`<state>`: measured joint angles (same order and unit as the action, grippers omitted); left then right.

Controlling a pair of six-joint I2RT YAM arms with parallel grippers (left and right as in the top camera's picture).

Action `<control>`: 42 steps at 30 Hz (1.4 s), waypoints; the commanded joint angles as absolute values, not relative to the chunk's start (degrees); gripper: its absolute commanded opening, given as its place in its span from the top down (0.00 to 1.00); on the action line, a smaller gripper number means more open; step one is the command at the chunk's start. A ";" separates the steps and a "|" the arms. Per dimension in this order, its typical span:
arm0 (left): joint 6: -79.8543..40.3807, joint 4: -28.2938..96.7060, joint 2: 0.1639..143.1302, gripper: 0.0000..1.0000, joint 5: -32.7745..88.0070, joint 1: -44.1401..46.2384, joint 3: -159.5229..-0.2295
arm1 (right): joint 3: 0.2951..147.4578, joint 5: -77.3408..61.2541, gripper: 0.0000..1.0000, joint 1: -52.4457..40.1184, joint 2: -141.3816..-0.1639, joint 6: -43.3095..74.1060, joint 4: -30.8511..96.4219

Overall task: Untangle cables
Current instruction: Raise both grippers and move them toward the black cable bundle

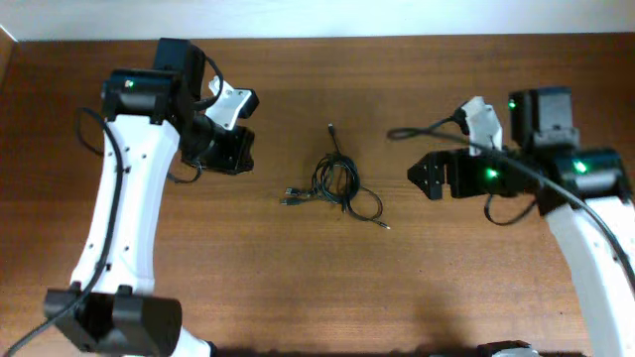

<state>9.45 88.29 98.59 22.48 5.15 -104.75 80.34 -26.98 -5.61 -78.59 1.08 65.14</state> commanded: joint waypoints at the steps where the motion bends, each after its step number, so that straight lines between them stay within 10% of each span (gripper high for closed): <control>1: 9.74 88.88 101.21 0.85 23.22 5.26 -104.88 | 80.68 -28.71 0.02 -5.19 -84.60 1.10 65.17; 2: 9.74 88.84 101.27 0.68 23.22 5.26 -104.88 | 80.68 -28.71 0.02 -5.19 -86.04 1.10 65.17; 4: 9.74 88.82 101.27 0.01 23.20 5.26 -104.88 | 80.68 -28.71 0.02 -5.19 -90.02 1.10 65.17; 18: 9.72 87.59 101.27 0.02 23.55 5.26 -104.88 | 80.68 -27.62 0.02 -5.19 -101.65 1.10 65.14; 20: 9.74 86.80 101.27 0.41 27.20 5.28 -104.88 | 80.68 -27.62 0.02 -5.19 -101.65 1.10 65.14; 21: 9.74 86.41 101.27 0.90 29.19 5.30 -104.88 | 80.68 -27.62 0.02 -5.19 -101.65 1.10 65.14; 22: 9.72 86.06 101.27 1.00 29.19 5.61 -104.84 | 80.68 -27.62 0.02 -5.19 -101.65 1.10 65.14; 42: -8.43 55.27 102.61 0.79 19.66 16.88 -83.57 | 80.68 -27.64 0.02 -5.19 -101.65 1.10 63.66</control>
